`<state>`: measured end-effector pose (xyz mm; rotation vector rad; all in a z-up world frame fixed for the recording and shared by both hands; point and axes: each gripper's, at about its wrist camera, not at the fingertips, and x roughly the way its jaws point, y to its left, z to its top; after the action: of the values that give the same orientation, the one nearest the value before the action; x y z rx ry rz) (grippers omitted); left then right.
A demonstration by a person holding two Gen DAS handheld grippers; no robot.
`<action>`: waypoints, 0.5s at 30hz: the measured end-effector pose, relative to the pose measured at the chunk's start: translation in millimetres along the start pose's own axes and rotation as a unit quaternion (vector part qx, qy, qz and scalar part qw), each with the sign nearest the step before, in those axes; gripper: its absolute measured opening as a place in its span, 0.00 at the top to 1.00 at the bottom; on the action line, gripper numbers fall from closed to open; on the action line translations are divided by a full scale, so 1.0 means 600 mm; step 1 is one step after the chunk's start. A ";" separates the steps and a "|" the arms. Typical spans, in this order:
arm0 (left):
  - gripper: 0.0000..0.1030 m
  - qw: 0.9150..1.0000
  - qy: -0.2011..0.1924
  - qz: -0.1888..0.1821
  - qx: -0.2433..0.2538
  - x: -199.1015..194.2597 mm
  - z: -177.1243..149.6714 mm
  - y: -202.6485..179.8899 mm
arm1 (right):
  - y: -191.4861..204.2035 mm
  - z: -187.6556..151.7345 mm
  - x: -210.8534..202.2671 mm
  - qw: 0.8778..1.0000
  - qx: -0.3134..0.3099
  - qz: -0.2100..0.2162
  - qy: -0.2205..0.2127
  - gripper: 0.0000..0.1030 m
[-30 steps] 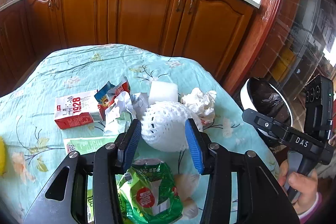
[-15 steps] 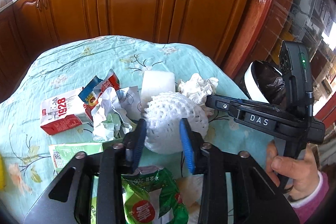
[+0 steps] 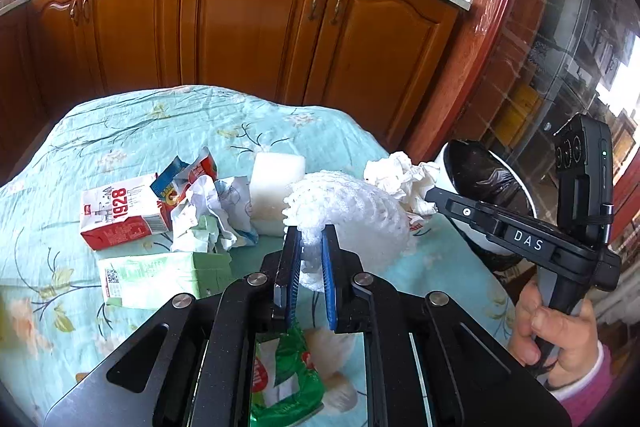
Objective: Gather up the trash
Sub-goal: 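Grasp the white foam fruit net with the left tool while the right tool grasps the crumpled tissue, then carry the foam net and tissue over the bin with both tools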
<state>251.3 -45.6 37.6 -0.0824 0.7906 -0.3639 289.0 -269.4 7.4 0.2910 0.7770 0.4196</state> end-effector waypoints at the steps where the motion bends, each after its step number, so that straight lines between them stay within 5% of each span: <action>1: 0.91 1.000 -0.003 -0.002 0.001 -0.004 0.001 -0.004 | 0.000 -0.001 -0.009 1.000 0.000 -0.001 -0.004 0.96; 15: 0.91 0.999 -0.002 -0.049 0.022 -0.010 0.002 -0.093 | -0.054 -0.026 -0.126 0.998 0.027 -0.037 -0.050 0.96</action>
<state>232.1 -95.4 54.1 -0.0809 0.7767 -0.4730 237.9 -331.8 30.3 0.3304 0.6988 0.3118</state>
